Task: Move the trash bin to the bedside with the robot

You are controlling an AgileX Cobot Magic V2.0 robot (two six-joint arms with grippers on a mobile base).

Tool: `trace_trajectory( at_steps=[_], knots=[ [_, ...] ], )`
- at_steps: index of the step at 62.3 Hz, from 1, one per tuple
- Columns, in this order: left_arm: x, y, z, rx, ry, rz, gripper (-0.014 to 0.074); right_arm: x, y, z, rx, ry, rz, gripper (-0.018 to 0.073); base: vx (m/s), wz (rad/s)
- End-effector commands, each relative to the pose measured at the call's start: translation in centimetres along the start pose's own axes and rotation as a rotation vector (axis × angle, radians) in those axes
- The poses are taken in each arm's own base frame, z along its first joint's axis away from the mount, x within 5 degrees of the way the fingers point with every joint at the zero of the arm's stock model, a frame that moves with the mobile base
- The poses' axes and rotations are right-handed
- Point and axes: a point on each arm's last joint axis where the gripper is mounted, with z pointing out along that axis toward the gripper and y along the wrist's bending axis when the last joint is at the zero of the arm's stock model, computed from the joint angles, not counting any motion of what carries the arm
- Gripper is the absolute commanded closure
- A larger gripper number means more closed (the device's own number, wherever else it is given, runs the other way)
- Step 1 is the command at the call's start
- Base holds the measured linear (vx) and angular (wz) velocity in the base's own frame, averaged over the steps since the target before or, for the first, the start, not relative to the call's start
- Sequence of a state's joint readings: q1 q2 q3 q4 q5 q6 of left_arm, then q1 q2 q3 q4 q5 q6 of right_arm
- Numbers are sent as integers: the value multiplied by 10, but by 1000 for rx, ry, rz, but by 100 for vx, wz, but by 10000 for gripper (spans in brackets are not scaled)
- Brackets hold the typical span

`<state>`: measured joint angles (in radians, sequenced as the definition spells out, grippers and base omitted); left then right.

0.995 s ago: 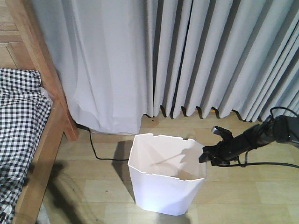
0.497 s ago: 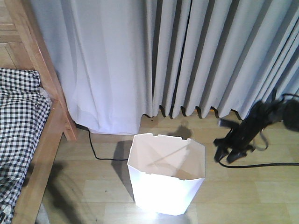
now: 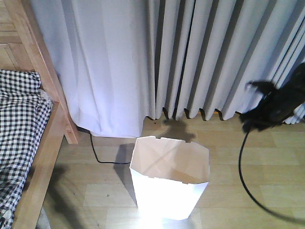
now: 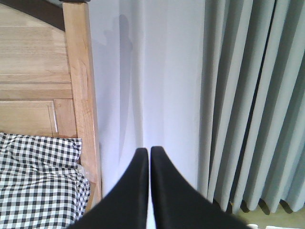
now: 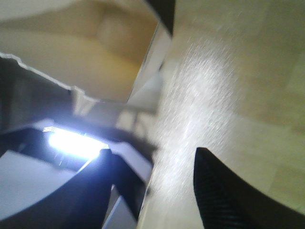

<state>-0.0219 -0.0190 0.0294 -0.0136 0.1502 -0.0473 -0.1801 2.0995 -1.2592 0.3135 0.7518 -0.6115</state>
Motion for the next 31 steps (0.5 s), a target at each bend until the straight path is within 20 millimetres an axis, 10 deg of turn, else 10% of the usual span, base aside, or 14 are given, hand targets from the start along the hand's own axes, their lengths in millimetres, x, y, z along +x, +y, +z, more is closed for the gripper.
trace_trajectory(
  at_steps=[1, 19, 31],
  knots=[
    [2, 0, 1, 9, -59, -12, 602, -1, 13, -72, 93, -198, -42, 193, 0, 0],
    [2, 0, 1, 9, -59, -12, 602, 38, 62, -218, 255, -609, -92, 193, 0, 0],
    [2, 0, 1, 9, -59, -12, 602, 85, 96, -276, 318, -830, -133, 193, 0, 0]
  ],
)
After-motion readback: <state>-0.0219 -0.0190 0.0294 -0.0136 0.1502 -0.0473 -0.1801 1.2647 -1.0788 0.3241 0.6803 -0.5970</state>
